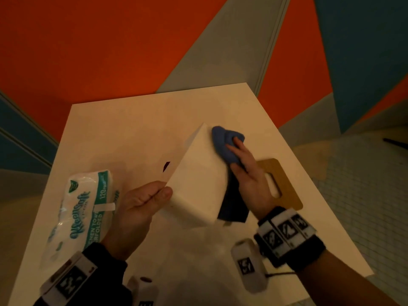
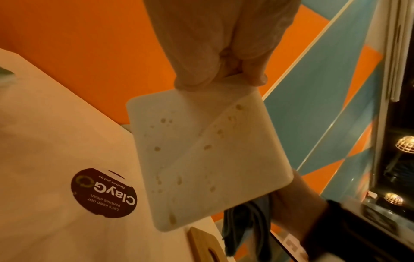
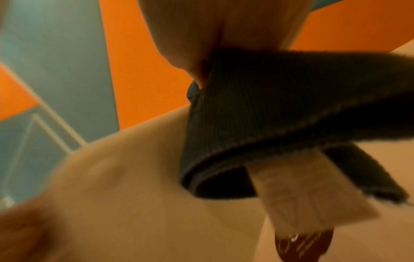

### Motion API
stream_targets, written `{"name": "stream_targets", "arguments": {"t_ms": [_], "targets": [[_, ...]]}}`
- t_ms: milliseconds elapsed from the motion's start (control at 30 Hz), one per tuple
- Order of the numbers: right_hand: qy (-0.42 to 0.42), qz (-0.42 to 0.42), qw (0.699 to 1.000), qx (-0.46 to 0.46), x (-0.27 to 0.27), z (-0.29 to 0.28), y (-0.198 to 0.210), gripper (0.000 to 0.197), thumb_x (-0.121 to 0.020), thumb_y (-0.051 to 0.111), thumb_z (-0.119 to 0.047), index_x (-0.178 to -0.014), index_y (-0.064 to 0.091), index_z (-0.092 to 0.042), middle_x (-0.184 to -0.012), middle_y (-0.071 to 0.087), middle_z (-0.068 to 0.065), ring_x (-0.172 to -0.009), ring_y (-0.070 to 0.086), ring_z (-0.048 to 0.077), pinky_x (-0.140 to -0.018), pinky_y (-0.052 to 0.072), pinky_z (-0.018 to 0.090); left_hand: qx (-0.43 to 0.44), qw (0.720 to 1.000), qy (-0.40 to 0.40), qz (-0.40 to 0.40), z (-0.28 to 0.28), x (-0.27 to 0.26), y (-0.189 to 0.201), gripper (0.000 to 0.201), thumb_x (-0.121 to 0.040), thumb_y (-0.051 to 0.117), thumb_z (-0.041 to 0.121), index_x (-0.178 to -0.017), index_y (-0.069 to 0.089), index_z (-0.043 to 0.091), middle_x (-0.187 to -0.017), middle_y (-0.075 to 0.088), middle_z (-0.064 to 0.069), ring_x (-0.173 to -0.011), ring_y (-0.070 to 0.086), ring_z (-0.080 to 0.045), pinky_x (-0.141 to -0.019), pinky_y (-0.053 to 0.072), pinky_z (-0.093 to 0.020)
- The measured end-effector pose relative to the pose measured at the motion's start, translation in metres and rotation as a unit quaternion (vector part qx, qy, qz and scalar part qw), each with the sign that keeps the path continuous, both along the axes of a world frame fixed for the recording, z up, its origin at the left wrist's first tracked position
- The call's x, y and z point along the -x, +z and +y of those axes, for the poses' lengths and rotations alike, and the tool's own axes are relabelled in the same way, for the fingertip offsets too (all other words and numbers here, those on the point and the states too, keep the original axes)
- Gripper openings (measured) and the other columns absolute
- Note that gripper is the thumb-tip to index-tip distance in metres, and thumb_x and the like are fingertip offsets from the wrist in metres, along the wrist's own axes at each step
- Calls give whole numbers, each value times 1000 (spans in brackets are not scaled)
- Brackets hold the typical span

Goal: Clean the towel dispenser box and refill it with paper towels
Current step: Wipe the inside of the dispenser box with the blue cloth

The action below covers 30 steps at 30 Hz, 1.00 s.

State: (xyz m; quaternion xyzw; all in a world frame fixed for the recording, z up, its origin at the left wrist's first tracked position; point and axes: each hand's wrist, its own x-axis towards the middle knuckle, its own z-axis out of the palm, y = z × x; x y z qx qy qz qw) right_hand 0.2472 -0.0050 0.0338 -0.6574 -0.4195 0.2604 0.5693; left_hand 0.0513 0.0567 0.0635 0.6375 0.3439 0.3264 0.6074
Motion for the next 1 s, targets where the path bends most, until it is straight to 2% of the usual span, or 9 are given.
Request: {"name": "stream_targets", "arguments": {"t_ms": [67, 167, 267, 400, 567, 633, 767, 867, 1000], "targets": [[-47, 116, 992, 24, -15, 7, 3, 31, -95, 39, -5, -120, 51, -18, -130, 52, 2, -119, 48, 20, -102, 39, 35, 4, 1000, -17, 7, -5, 0, 0, 50, -84, 46, 1, -58, 71, 35, -54, 68, 15, -51, 56, 6, -52, 44, -5], [-80, 283, 955, 47, -26, 9, 5, 23, -93, 37, -6, -96, 56, -19, -93, 60, 1, -87, 56, 21, -76, 46, 32, -3, 998, -58, 6, -9, 0, -3, 26, -80, 59, 13, -61, 71, 27, -58, 69, 9, -52, 55, 6, -53, 44, -5], [-104, 275, 954, 55, -26, -1, -1, 22, -92, 37, -5, -99, 57, -12, -95, 60, 5, -88, 56, 24, -79, 46, 34, -12, 992, -119, 37, -7, -5, -6, 19, -69, 58, 34, -73, 69, 19, -72, 71, 6, -64, 59, 2, -62, 47, -11], [-154, 256, 954, -3, -21, -20, -12, 25, -92, 39, -5, -114, 50, -2, -93, 58, 3, -84, 56, 17, -73, 45, 29, -31, 980, -151, 126, -1, -25, -13, 22, -72, 50, 21, -78, 62, 39, -77, 70, 22, -76, 59, 6, -64, 44, -5], [-143, 206, 967, 42, -7, -36, -20, 21, -91, 43, -9, -93, 57, -26, -95, 58, -3, -96, 53, 22, -86, 42, 36, -1, 969, -196, 148, 9, -64, -19, 31, -85, 57, 4, -92, 53, 34, -93, 62, 16, -77, 61, 14, -70, 49, -5], [-97, 191, 975, 49, 4, -43, -21, 25, -92, 42, -8, -91, 57, -28, -96, 58, -6, -93, 54, 15, -80, 42, 28, -35, 960, -201, 194, 9, -75, -23, 19, -84, 60, 9, -99, 57, 20, -95, 64, 6, -91, 63, -5, -83, 50, -23], [-60, 130, 989, 22, 14, -61, -26, 18, -87, 49, -22, -96, 55, -36, -105, 58, -13, -98, 56, -3, -84, 42, 14, -17, 953, -190, 236, 3, -80, -30, 39, -84, 60, 15, -120, 50, 4, -124, 57, -11, -116, 52, -25, -103, 42, -43], [-11, -60, 998, 27, 18, -77, -26, 28, -81, 41, -40, -107, 49, -41, -119, 48, -17, -108, 39, -21, -93, 29, -2, -12, 958, -209, 196, -4, -75, -23, 14, -83, 57, 1, -94, 61, 9, -94, 65, -5, -94, 60, -21, -88, 49, -37], [40, -261, 963, 52, 32, -79, -21, 45, -93, 20, -53, -131, 35, -35, -143, 32, -6, -131, 20, 4, -108, 4, 2, -39, 958, -252, 133, -11, -64, -21, 21, -81, 57, -6, -93, 65, 9, -87, 67, 5, -83, 62, -1, -80, 49, -18]]}}
